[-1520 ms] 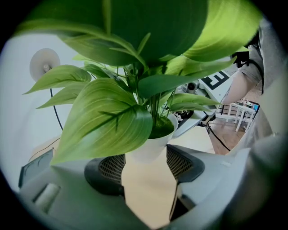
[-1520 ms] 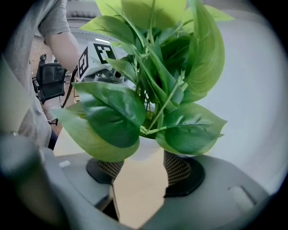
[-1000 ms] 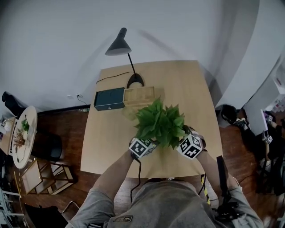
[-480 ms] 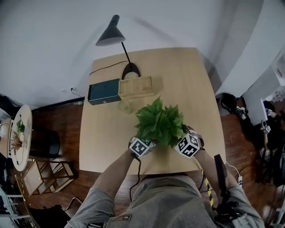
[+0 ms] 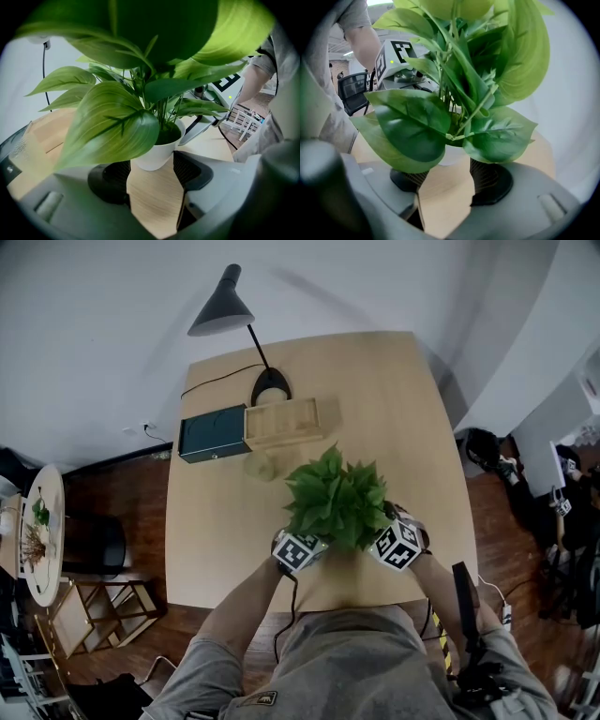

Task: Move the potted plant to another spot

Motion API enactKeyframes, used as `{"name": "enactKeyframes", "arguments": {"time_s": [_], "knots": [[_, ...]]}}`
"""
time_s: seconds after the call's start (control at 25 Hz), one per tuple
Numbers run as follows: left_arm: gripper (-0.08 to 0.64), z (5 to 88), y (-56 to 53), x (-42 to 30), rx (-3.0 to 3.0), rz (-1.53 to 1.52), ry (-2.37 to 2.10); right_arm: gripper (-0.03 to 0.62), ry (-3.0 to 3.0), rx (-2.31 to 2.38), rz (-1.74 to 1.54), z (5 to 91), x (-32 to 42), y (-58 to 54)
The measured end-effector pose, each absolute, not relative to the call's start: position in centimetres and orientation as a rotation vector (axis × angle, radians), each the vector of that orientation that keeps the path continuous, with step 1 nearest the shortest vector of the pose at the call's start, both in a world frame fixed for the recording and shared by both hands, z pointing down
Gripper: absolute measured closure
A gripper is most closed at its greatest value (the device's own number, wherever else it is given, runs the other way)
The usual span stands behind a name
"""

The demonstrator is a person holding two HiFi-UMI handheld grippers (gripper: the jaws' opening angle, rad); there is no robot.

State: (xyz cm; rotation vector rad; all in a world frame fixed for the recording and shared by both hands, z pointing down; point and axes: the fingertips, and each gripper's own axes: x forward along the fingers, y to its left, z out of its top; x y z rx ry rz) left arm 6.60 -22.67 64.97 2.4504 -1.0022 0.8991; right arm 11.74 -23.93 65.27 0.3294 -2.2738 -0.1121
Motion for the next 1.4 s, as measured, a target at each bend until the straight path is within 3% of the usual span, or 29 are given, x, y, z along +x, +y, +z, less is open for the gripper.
{"name": "enactKeyframes", "arguments": {"time_s": [1.28,1.4], "knots": [[0.276,65.13,-22.14,6.98,2.530,0.715,-1.090,0.331,-2.316,0.343,-0.119,65.97,11.90,-23.71],[0.300,65.44,-22.03,6.55,2.513,0.713,-1.100,0.341,-2.324,0.357,-0.119,65.80,12.25,-23.81]]}}
